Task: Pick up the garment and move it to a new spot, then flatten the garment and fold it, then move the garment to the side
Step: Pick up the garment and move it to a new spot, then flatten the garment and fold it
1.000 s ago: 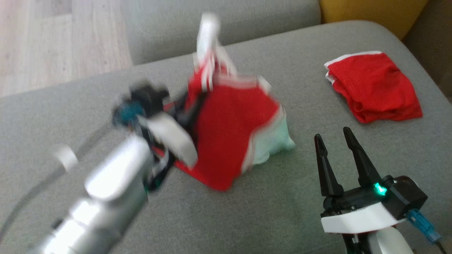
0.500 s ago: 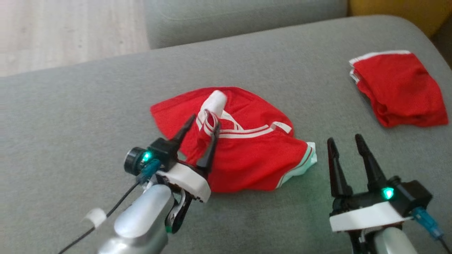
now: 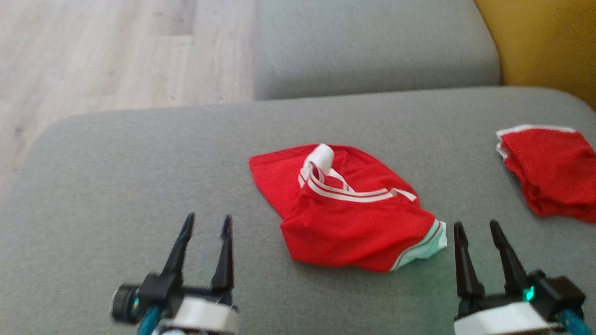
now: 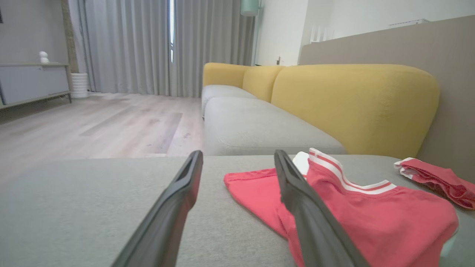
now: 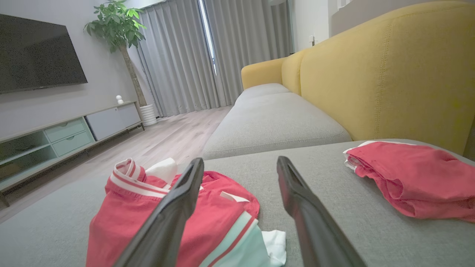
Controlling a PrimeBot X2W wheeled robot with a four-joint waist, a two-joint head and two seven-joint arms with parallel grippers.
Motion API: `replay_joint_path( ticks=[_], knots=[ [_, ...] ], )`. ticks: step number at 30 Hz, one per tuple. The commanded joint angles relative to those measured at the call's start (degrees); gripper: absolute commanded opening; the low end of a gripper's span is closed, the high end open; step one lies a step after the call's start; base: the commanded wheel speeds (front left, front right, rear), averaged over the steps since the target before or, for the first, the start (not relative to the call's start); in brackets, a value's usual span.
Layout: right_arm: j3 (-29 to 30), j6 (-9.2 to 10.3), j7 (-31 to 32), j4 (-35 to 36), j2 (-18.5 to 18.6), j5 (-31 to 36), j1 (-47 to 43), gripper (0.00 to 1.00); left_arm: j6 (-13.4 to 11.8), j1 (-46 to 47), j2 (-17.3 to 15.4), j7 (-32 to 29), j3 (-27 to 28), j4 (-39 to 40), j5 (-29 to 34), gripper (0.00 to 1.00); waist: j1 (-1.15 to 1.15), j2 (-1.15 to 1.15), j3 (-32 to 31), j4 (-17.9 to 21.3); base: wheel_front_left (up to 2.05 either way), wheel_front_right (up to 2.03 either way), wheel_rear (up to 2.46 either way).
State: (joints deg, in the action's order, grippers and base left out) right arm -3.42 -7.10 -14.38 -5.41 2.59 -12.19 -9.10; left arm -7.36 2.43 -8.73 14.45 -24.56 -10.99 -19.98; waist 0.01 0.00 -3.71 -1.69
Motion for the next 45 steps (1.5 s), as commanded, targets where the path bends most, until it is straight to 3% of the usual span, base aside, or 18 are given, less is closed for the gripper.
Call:
replay_joint_path(
  ticks=[1, 6, 12, 23, 45],
  knots=[
    [-1.1, -0.39, -0.6, 2.0, 0.3, 0.6, 0.8, 1.0, -0.6, 0.7, -0.5, 0.5, 3.0, 3.0, 1.4, 1.0, -0.01, 0.0, -1.6, -1.6, 0.0, 0.0, 0.0],
    [0.3, -0.39, -0.6, 2.6, 0.3, 1.3, -2.3, 1.0, -1.7, -8.6, 0.9, 0.5, 8.7, 10.1, 6.5, 1.0, -0.01, 0.0, -3.2, -2.3, 0.0, 0.0, 0.0],
    [0.7, -0.39, -0.6, 2.5, 0.3, 0.7, -4.9, 1.0, 0.5, -15.6, 3.2, 0.5, 11.6, 12.2, 10.2, 1.0, -0.01, 0.0, -4.6, -3.1, 0.0, 0.0, 0.0],
    [1.4, -0.39, -0.6, 2.7, 0.3, 1.6, -5.4, 1.0, 3.4, -15.9, 5.1, 0.5, 12.7, 12.8, 13.7, 1.0, -0.01, 0.0, -4.8, -4.5, 0.0, 0.0, 0.0],
    [1.8, -0.39, -0.6, 3.1, 0.3, 3.5, -5.0, 1.0, 3.4, -15.6, 5.8, 0.5, 13.1, 12.9, 14.5, 1.0, -0.01, 0.0, -3.4, -4.5, 0.0, 0.0, 0.0]
  ],
)
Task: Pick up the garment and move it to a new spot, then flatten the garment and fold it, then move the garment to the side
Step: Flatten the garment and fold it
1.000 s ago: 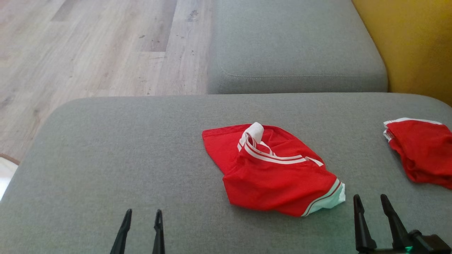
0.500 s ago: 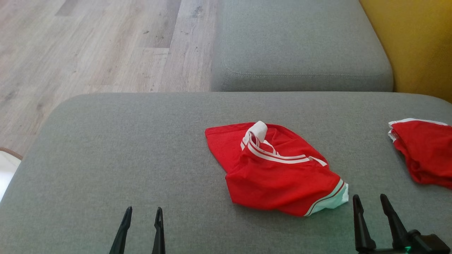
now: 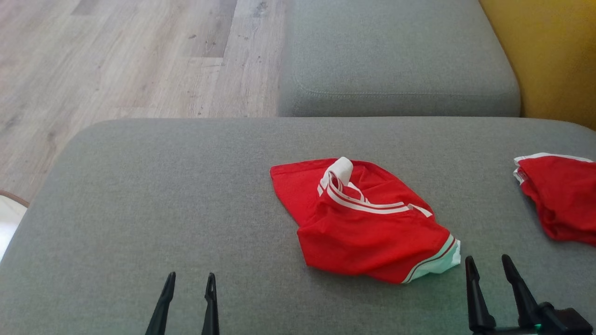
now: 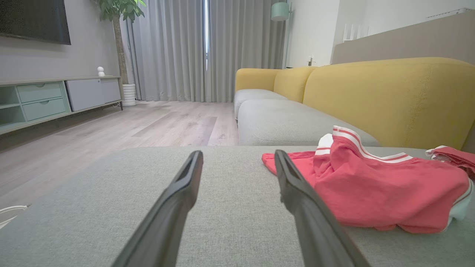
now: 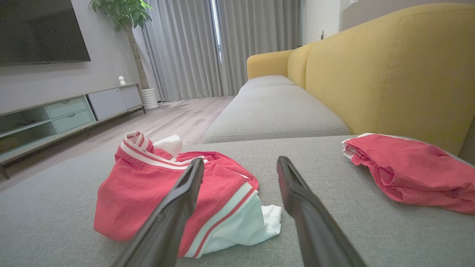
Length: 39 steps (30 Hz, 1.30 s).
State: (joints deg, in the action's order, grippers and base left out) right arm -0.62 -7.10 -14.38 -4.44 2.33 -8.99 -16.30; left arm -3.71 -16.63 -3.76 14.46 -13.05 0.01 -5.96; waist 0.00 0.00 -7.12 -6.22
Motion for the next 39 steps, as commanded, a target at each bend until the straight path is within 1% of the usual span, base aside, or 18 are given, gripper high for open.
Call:
replay_joint_path(
  ticks=[1, 3, 6, 11, 14, 18, 24, 27, 32, 33, 36, 37, 39],
  knots=[
    [-1.1, -0.39, -0.6, 2.2, 0.5, 0.3, 2.2, 1.0, -0.2, 3.6, 0.9, 0.5, 1.4, 1.8, 0.2, 1.0, 0.0, 0.0, 0.2, 0.2, 0.0, 0.0, 0.0],
    [-1.1, -0.39, -0.6, 2.3, 0.5, 0.5, 2.4, 1.0, 0.3, 4.1, 0.9, 0.5, 0.6, 1.2, -0.3, 1.0, 0.0, 0.0, 0.7, 0.6, 0.0, 0.0, 0.0],
    [-1.6, -0.39, -0.6, 2.7, 0.5, 0.7, 2.7, 1.0, 2.5, 6.4, 0.9, 0.5, -1.6, -1.1, -0.4, 1.0, 0.0, 0.0, 1.8, 1.8, 0.0, 0.0, 0.0],
    [-3.5, -0.39, -0.6, 3.4, 0.5, 1.0, 3.1, 1.0, 4.9, 14.5, 0.9, 0.5, -6.7, -4.8, -1.6, 1.0, 0.0, 0.0, 4.2, 5.5, 0.0, 0.0, 0.0],
    [-4.2, -0.39, -0.6, 3.6, 0.5, 1.5, 3.6, 1.0, 6.7, 19.8, 0.9, 0.5, -12.1, -8.3, -1.9, 1.0, 0.0, 0.0, 5.7, 8.3, 0.0, 0.0, 0.0],
    [-5.7, -0.39, -0.6, 3.7, 0.5, 1.4, 3.9, 1.0, 8.7, 26.4, 0.9, 0.0, -20.1, -15.2, -2.4, 1.0, 0.0, 0.0, 7.9, 12.3, 0.0, 0.0, 0.0],
    [-7.2, -0.39, -0.6, 4.3, 0.5, 1.4, 5.6, 1.0, 10.1, 36.4, 0.9, -2.6, -29.9, -23.5, -4.3, 1.0, 0.0, 0.0, 13.1, 17.2, 0.0, 0.0, 0.0],
    [-7.9, -0.39, -0.6, 4.3, 0.5, 1.4, 6.9, 1.0, 10.2, 41.3, 0.9, -3.0, -33.3, -27.5, -4.1, 1.0, 0.0, 0.0, 15.3, 19.6, 0.0, 0.0, 0.0],
    [-8.4, -0.39, -0.6, 4.4, 0.5, 1.2, 8.2, 1.0, 8.7, 47.6, 0.9, -3.8, -37.4, -32.5, -5.4, 1.0, 0.0, 0.0, 17.8, 22.6, 0.0, 0.0, 0.0],
    [-8.6, -0.39, -0.6, 4.4, 0.5, 1.0, 8.6, 1.0, 7.6, 49.8, 0.9, -4.7, -38.9, -34.5, -6.0, 1.0, 0.0, 0.0, 18.7, 23.5, 0.0, 0.0, 0.0],
    [-9.2, -0.39, -0.6, 4.4, 0.5, 0.7, 9.1, 1.0, 4.5, 52.8, 0.9, -4.6, -40.9, -37.4, -5.3, 1.0, 0.0, 0.0, 19.9, 24.7, 0.0, 0.0, 0.0],
    [-9.2, -0.39, -0.6, 4.4, 0.5, 0.7, 9.1, 1.0, 4.5, 52.8, 0.9, -4.6, -40.9, -37.4, -5.3, 1.0, 0.0, 0.0, 19.9, 24.7, 0.0, 0.0, 0.0],
    [-9.4, -0.39, -0.6, 4.4, 0.5, 0.5, 9.3, 1.0, 3.7, 53.8, 0.9, -5.0, -41.7, -38.9, -6.4, 1.0, 0.0, 0.0, 20.5, 25.2, 0.0, 0.0, 0.0]
  ],
)
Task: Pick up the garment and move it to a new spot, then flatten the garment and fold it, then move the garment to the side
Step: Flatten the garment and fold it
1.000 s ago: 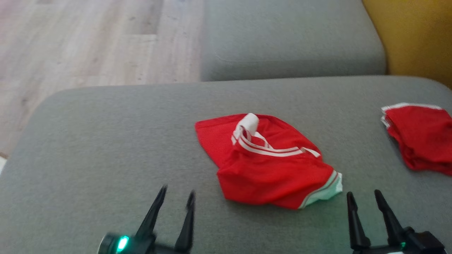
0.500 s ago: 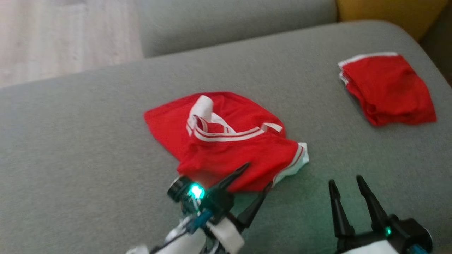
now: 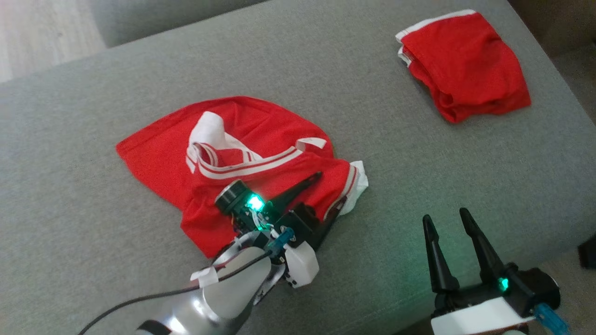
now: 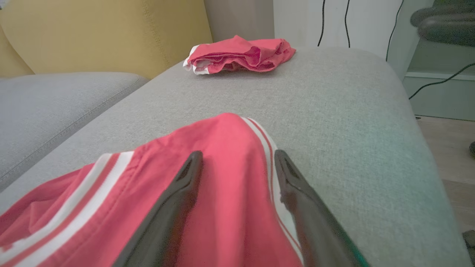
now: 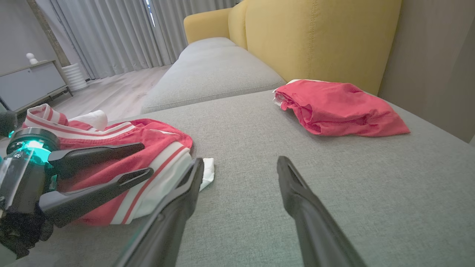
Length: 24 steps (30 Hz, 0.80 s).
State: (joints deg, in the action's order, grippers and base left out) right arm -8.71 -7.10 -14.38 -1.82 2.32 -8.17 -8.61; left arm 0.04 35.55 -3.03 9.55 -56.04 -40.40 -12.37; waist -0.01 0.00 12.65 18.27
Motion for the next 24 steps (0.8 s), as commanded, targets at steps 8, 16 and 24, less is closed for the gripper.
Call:
replay_joint_path(
  ticks=[8, 16, 24],
  knots=[
    [-1.5, -0.39, -0.6, 1.5, 0.6, -0.8, 2.0, 1.0, 0.1, 4.2, 0.1, 1.7, -2.2, -2.0, -3.3, 0.0, 0.01, 0.0, 0.9, 1.4, 0.0, 0.0, 0.0],
    [-1.4, -0.39, -0.6, 0.5, 0.6, -0.7, 1.4, 1.0, 1.3, 8.7, 0.1, 5.2, -1.2, 5.7, -9.1, 0.0, 0.01, 0.0, -4.8, 0.4, 0.0, 0.0, 0.0],
    [-1.2, -0.39, -0.6, -0.2, 0.6, -1.4, -0.4, 1.0, 2.7, 21.0, -1.0, 5.4, 8.5, 16.1, -7.8, 0.0, 0.01, 0.0, -10.2, -2.2, 0.0, 0.0, 0.0]
  ],
)
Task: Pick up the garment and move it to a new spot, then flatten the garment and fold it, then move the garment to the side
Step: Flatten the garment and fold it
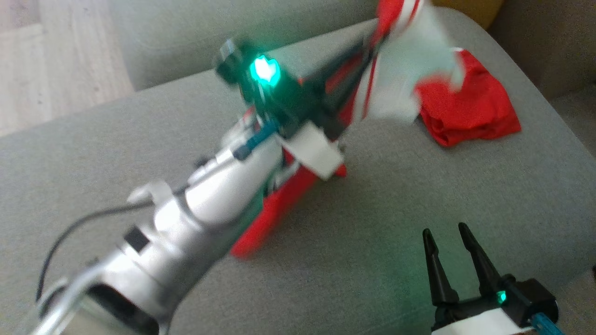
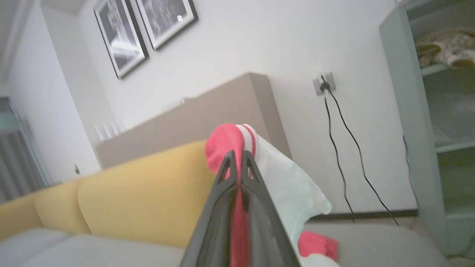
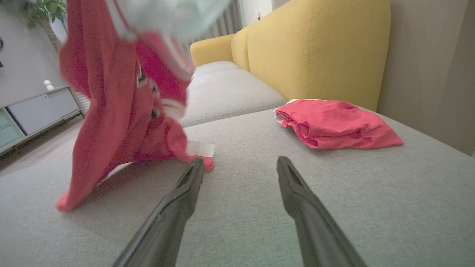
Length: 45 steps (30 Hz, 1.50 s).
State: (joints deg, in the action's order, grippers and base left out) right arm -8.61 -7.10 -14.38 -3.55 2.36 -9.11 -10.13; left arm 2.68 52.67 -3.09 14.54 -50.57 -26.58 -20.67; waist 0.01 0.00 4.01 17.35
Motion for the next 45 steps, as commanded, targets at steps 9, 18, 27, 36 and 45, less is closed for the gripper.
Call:
replay_joint_path(
  ticks=[9, 18, 27, 36, 45],
  knots=[
    [-0.3, -0.39, -0.6, 1.7, 0.5, 0.1, -0.2, 1.0, -1.0, 4.1, -3.4, 0.4, 18.1, 4.9, -0.8, 0.0, -0.01, 0.0, -4.3, -6.3, 0.0, 0.0, 0.0],
    [0.1, -0.39, -0.6, 2.1, 0.5, 0.5, -0.4, 1.0, -4.5, -21.1, -3.8, 0.5, 30.9, 5.4, -3.8, 0.0, -0.01, 0.0, -1.7, -11.6, 0.0, 0.0, 0.0],
    [1.2, -0.39, -0.6, 1.7, 0.5, 2.0, 0.0, 1.0, -3.1, -39.1, -1.1, 0.5, 47.5, 8.1, 0.0, 0.16, -0.01, 0.0, 0.2, -15.9, 0.0, 0.0, 0.0],
    [0.9, -0.39, -0.6, -2.2, 0.5, 2.2, -1.1, 1.0, -0.7, -45.2, 0.0, 0.5, 51.6, 14.2, 7.9, 1.0, -0.01, 0.0, -1.7, -18.7, 0.0, 0.0, 0.0],
    [3.1, -0.39, -0.6, -11.3, 0.5, 5.3, -1.3, 1.0, -2.6, -54.8, 0.2, 0.5, 48.0, 27.0, 15.0, 1.0, -0.01, 0.0, -3.4, -21.9, 0.0, 0.0, 0.0]
  ],
)
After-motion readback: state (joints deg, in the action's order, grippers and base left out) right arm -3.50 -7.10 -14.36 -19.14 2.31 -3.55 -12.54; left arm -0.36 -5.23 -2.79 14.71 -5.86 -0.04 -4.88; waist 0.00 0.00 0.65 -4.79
